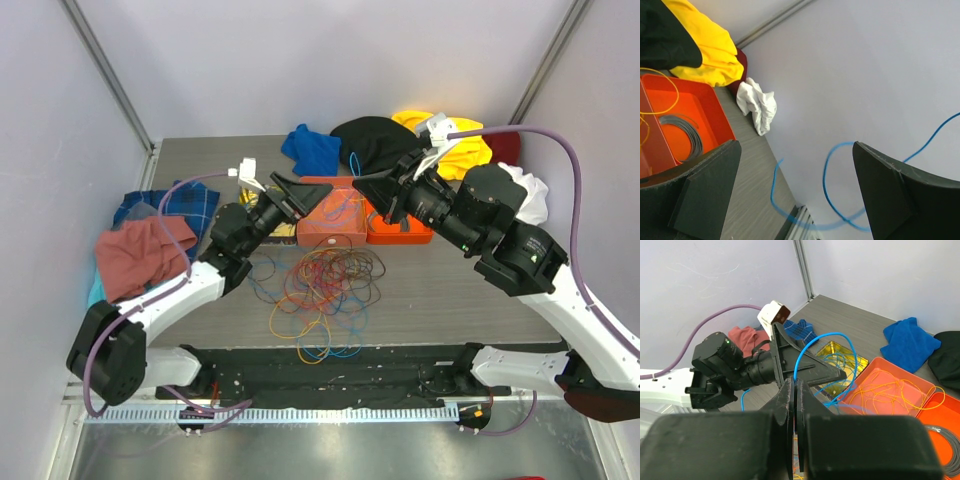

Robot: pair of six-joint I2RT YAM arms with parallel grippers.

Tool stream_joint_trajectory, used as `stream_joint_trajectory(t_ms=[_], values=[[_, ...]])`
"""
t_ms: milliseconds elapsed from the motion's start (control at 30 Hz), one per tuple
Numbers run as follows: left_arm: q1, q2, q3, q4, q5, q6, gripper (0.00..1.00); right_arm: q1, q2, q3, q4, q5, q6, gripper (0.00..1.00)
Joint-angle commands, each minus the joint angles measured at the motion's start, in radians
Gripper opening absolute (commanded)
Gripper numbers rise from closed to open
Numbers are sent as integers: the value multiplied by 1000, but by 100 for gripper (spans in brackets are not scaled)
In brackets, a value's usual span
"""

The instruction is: Untangle the cables

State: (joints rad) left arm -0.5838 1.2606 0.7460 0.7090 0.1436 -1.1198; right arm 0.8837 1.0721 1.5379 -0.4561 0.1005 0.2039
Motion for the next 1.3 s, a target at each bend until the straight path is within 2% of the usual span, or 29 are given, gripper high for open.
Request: stream_joint_trajectory(t_ms=[0, 267, 867, 1067, 1267], values=[[4, 43, 27, 127, 100, -46, 100, 4, 0, 7, 40, -21, -6, 1], [2, 88, 24, 188, 169, -83, 99, 4, 2, 7, 40, -21, -6, 1], [-31, 128, 23, 234, 229, -87, 97, 4, 15, 13, 48, -36, -3, 1], [-51, 154, 24, 253, 260, -87, 89, 4, 14, 16, 46, -32, -4, 1], [-63, 181, 24, 264, 290, -87, 70, 4, 14, 16, 46, -33, -3, 1]])
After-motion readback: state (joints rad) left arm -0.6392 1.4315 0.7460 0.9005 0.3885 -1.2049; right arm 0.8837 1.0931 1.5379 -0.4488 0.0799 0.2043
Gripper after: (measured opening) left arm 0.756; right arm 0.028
